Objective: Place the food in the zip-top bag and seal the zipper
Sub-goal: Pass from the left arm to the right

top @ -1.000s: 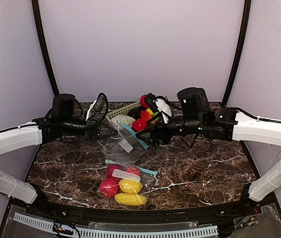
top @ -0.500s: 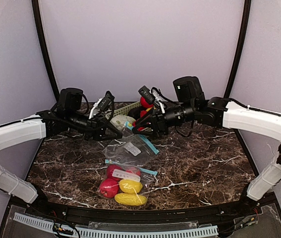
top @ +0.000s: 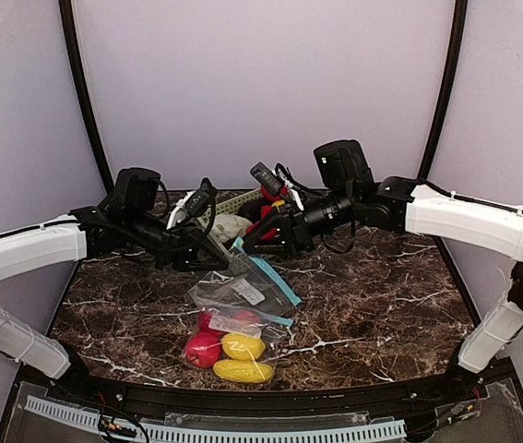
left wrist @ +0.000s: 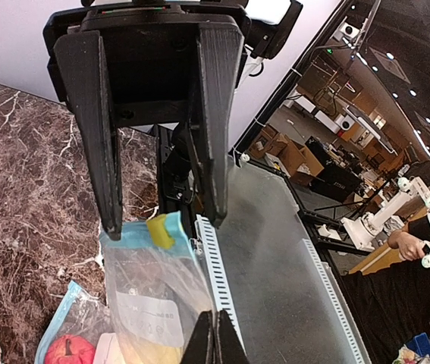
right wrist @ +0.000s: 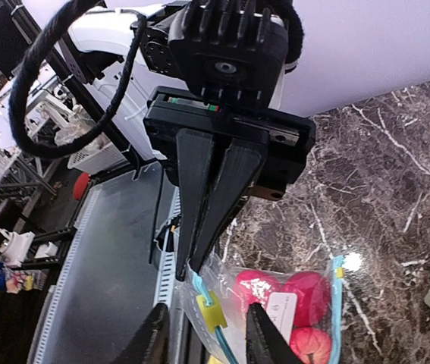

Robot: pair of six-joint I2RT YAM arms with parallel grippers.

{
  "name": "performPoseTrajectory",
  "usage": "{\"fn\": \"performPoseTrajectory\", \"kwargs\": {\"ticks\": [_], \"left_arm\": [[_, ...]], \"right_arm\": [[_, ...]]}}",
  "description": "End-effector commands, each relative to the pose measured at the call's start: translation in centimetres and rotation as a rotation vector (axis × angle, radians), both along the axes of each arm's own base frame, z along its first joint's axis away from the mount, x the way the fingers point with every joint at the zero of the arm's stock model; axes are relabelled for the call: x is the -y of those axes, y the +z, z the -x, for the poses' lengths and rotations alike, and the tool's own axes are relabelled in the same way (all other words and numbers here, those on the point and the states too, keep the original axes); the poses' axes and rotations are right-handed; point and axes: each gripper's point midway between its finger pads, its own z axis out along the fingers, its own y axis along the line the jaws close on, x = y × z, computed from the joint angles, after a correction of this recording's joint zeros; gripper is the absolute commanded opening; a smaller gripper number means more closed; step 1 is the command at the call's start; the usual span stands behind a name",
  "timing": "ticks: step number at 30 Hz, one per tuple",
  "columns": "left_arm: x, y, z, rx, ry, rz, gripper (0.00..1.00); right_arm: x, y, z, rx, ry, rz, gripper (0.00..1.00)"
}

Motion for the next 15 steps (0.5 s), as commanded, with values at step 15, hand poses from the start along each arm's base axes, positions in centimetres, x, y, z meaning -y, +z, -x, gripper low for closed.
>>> {"fn": "performPoseTrajectory", "kwargs": {"ticks": [15], "left_arm": [[0.1, -0.6, -0.3, 0.03, 0.048, -0.042, 0.23]], "right_arm": [[0.0, 0.8, 0.5, -0.016, 0.035, -0.04, 0.0]]}}
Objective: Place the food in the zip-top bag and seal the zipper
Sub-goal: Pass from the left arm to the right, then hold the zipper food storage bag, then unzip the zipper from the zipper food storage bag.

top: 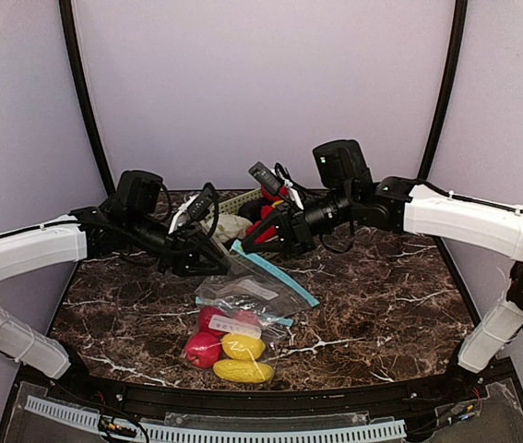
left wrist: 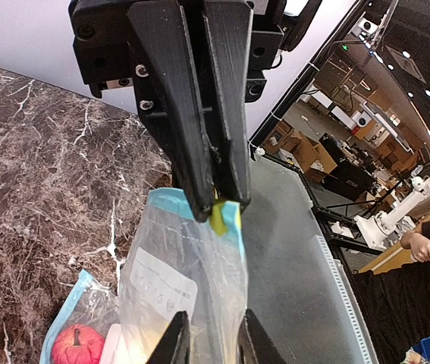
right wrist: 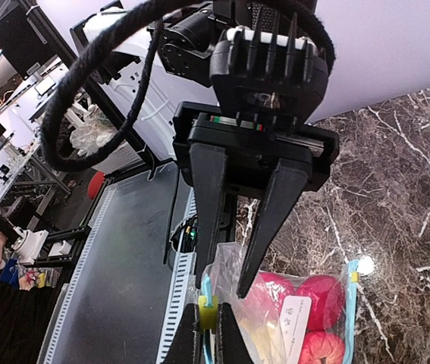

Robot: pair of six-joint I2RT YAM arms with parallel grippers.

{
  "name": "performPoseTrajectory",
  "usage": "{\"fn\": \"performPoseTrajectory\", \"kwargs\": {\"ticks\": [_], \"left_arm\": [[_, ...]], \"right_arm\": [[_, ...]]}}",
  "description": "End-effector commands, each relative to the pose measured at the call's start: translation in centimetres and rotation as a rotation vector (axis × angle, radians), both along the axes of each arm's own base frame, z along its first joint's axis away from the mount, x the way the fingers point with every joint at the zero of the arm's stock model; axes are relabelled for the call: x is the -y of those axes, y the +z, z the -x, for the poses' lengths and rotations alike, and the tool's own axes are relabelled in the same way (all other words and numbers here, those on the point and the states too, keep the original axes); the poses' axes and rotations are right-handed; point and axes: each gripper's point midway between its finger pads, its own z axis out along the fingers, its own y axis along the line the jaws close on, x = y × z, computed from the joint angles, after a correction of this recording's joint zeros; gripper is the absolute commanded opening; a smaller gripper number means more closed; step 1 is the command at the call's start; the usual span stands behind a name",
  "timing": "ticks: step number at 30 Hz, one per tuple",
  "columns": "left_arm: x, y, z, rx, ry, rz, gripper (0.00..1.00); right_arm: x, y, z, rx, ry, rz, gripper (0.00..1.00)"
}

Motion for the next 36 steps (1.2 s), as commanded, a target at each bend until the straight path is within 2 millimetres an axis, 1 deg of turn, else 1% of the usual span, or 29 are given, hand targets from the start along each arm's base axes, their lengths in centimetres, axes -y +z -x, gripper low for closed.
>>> {"fn": "performPoseTrajectory", "kwargs": {"ticks": [1, 2, 3, 4, 6, 8, 11, 17, 19, 24, 25, 26, 27, 29, 32, 36], "left_arm": [[0.1, 0.6, -0.1, 0.01, 0.021, 0.004, 0.33], [0.1, 0.4, -0.2, 0.007, 0.027, 0.002, 0.38], [0.2, 0.6, -0.3, 0.011, 0.03, 0.012, 0.46], [0.2, 0.5, -0.3, 0.009, 0.033, 0.013, 0.49], [0.3, 0.7, -0.6, 0.016, 0.042, 0.025, 0.59], [0.5, 0.9, -0.9, 0.021, 0.053, 0.037, 0.62], [0.8, 1.0, -1.2, 0.017, 0.059, 0.049, 0.61], [1.2, 0.5, -1.7, 0.0, 0.072, 0.042, 0.5], [1.3, 0.4, -1.9, -0.001, 0.081, 0.045, 0.45], [1.5, 0.2, -2.3, -0.015, 0.099, 0.046, 0.25], [1.5, 0.1, -2.4, -0.017, 0.101, 0.045, 0.18], [1.5, 0.2, -2.4, -0.014, 0.103, 0.048, 0.15], [1.6, 0.1, -2.6, -0.013, 0.112, 0.045, 0.08], [1.5, -0.1, -2.9, -0.004, 0.129, 0.035, 0.02], [1.4, -0.6, -3.2, 0.016, 0.153, 0.012, 0.01], [1.0, -0.6, -3.5, 0.057, 0.188, -0.001, 0.01]], "right_arm": [[0.1, 0.3, -0.3, 0.013, -0.025, -0.017, 0.0], [0.1, 0.1, -0.3, 0.012, -0.029, -0.015, 0.0], [0.1, 0.1, -0.4, 0.012, -0.035, -0.014, 0.0], [0.1, -0.1, -0.4, 0.012, -0.04, -0.01, 0.0], [0.0, -0.3, -0.6, 0.012, -0.053, -0.002, 0.0], [-0.1, -0.7, -0.8, 0.01, -0.063, 0.007, 0.0], [-0.3, -1.1, -1.2, 0.012, -0.086, 0.019, 0.0], [-0.7, -1.7, -1.9, 0.012, -0.111, 0.037, 0.0], [-0.9, -1.9, -2.0, 0.014, -0.114, 0.043, 0.0], [-1.1, -2.3, -2.2, 0.019, -0.118, 0.059, 0.0], [-1.1, -2.5, -2.2, 0.021, -0.122, 0.064, 0.0], [-1.2, -2.6, -2.3, 0.022, -0.124, 0.07, 0.0], [-1.2, -2.8, -2.3, 0.023, -0.129, 0.075, 0.0], [-1.1, -3.0, -2.4, 0.024, -0.134, 0.083, 0.0], [-0.9, -3.2, -2.4, 0.028, -0.142, 0.091, 0.0], [-0.4, -3.5, -2.4, 0.039, -0.159, 0.106, 0.0]]}}
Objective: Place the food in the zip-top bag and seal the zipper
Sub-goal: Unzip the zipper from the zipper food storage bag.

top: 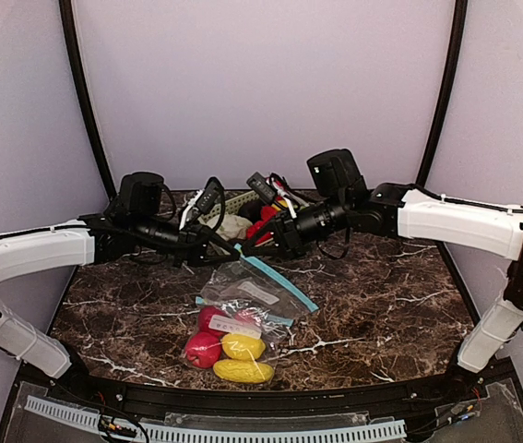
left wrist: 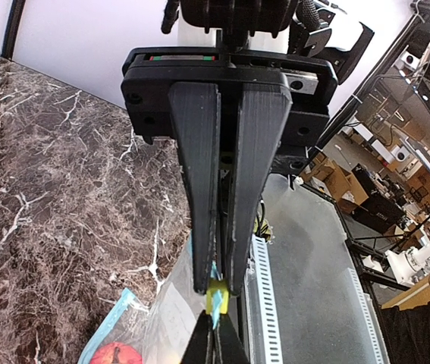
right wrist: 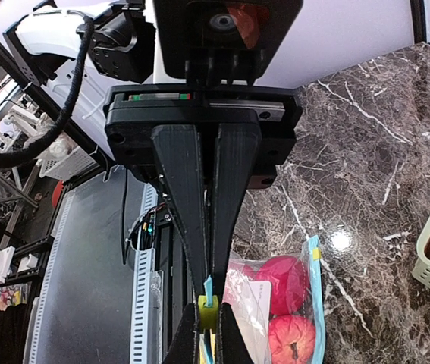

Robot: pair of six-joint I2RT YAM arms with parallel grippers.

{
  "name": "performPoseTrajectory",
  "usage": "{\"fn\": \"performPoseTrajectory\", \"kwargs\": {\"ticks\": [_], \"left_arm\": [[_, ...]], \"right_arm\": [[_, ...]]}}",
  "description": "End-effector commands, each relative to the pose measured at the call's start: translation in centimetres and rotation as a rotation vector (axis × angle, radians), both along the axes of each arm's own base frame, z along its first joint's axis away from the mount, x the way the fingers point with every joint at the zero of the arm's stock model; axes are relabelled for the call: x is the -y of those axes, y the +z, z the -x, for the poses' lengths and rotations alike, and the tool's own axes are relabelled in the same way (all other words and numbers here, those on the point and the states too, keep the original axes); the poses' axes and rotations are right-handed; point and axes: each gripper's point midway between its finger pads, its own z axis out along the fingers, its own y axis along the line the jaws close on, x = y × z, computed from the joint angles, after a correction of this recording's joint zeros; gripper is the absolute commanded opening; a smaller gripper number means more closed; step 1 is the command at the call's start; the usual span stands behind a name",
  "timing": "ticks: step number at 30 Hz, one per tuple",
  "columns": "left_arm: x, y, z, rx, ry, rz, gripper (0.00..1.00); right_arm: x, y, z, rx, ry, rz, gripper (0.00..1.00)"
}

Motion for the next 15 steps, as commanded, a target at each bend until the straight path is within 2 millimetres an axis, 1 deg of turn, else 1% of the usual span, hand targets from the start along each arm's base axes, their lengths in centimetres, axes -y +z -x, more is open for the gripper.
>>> {"fn": "performPoseTrajectory", "kwargs": {"ticks": [1, 15], "left_arm": [[-0.5, 0.1, -0.2, 0.06, 0.036, -0.015, 0.01], [-2.2, 0.6, -2.2, 0.077, 0.113, -0.019, 0.01]], "right_arm": [[0.2, -0.3, -0.1, 0.031, -0.024, 0.018, 0.0], [1.3, -1.2, 0.0, 0.031, -0.053, 0.053, 0.0]]}}
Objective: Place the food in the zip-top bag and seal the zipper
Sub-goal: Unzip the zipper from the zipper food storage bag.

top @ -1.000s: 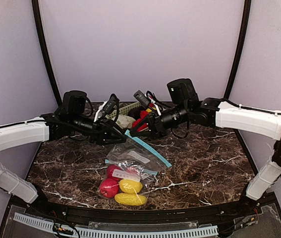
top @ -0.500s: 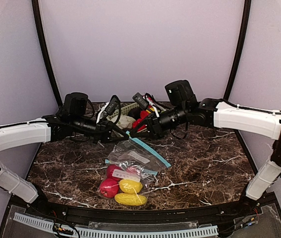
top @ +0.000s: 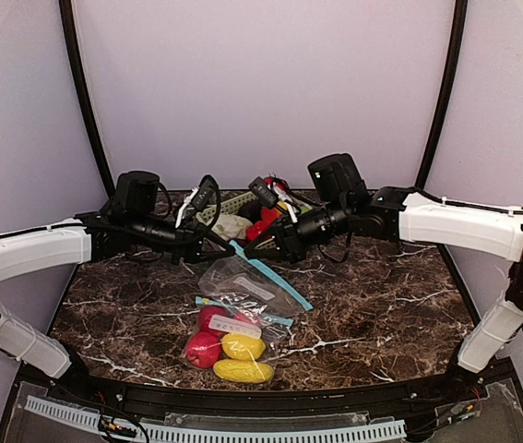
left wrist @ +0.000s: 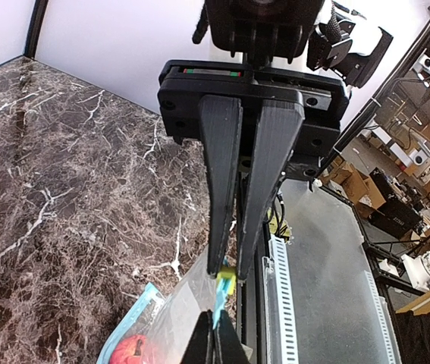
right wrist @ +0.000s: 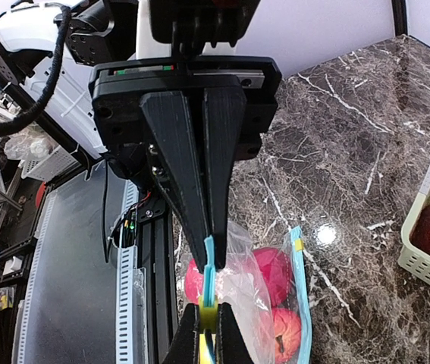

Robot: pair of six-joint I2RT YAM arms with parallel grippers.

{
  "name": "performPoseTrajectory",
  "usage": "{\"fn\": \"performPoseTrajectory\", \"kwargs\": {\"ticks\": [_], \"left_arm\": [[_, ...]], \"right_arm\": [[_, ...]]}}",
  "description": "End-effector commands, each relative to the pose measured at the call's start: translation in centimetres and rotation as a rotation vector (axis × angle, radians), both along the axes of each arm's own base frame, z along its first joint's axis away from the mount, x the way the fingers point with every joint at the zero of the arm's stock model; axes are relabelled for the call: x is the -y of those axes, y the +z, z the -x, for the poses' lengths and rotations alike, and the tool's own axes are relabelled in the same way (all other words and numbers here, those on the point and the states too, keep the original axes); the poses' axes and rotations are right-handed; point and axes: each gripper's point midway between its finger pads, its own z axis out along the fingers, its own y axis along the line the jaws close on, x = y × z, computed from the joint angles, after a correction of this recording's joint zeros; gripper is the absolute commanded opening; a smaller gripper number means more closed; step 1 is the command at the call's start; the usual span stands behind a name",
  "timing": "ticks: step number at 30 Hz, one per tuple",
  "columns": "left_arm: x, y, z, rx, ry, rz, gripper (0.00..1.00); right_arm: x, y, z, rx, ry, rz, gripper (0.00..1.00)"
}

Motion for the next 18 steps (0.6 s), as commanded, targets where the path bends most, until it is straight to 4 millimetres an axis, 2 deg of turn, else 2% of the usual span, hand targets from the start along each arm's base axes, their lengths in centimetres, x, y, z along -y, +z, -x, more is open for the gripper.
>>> {"fn": "performPoseTrajectory", "kwargs": {"ticks": [1, 18], "left_arm": [[-1.4, 1.2, -0.8, 0.048, 0.048, 0.01, 0.01], [-3.5, 2.1, -2.7, 0.09, 0.144, 0.006, 0.01]], "right_arm": [[0.9, 0.0, 0.8, 0.003, 0.0, 0.016, 0.0], [1.5, -0.7, 0.9, -0.008, -0.022, 0.039, 0.0]]}}
